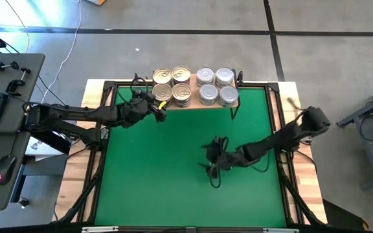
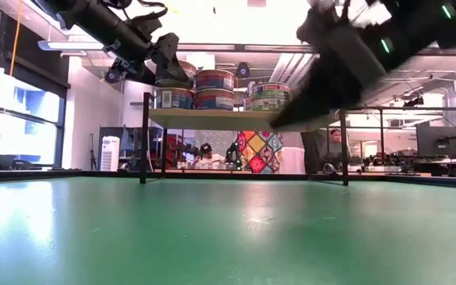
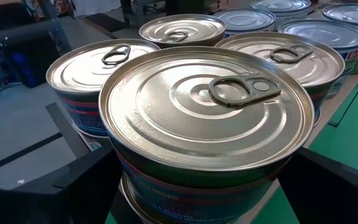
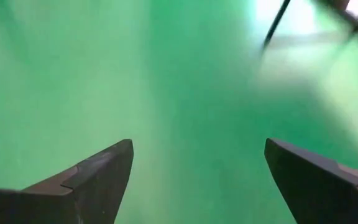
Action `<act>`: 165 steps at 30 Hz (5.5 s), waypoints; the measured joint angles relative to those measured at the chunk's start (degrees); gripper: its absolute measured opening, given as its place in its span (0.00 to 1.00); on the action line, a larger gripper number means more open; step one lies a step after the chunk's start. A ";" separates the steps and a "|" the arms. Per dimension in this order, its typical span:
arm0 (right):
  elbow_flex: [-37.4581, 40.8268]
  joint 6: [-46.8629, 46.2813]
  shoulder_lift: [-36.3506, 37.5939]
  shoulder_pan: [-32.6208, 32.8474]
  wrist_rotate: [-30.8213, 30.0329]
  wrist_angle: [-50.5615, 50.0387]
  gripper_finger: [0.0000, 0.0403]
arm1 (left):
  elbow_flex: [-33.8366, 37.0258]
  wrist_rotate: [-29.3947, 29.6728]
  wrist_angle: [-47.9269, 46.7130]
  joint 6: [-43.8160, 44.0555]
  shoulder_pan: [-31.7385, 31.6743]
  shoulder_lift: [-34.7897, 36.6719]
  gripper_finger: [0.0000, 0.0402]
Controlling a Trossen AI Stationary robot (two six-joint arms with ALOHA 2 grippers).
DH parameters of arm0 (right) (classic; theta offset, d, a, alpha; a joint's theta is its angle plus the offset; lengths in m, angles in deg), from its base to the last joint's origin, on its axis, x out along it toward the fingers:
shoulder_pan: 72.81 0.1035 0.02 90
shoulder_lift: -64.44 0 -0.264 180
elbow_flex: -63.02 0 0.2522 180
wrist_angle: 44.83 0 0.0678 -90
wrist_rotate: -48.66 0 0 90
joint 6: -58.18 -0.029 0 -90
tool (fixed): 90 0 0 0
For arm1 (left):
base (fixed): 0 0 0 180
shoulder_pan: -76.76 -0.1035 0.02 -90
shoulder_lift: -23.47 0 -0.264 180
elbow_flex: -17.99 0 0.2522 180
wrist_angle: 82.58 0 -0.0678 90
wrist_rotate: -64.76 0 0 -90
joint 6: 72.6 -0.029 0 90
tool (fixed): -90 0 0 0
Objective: Stack canned seafood by type on shelf
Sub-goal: Stack the blue tuna can on top of the other blue tuna can on the shelf
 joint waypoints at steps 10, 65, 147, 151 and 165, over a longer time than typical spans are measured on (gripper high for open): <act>-22.54 23.17 9.40 -16.22 16.76 -16.25 0.77 | 0.00 0.16 -3.32 1.57 -0.98 0.00 0.92; -70.96 28.61 -25.19 -43.70 44.94 -41.20 0.00 | 0.09 -6.31 -3.36 -1.14 -1.53 2.82 0.92; -70.87 20.65 -21.56 -34.55 28.28 -39.06 0.93 | 0.04 0.69 -5.69 -11.56 4.66 7.43 0.94; -70.90 20.70 -22.47 -34.32 25.94 -38.92 0.93 | 0.11 0.95 -5.23 -11.82 5.08 7.43 0.94; -70.87 22.33 -24.03 -34.10 23.42 -38.44 0.58 | 0.09 3.73 -3.55 -13.05 7.28 7.47 0.94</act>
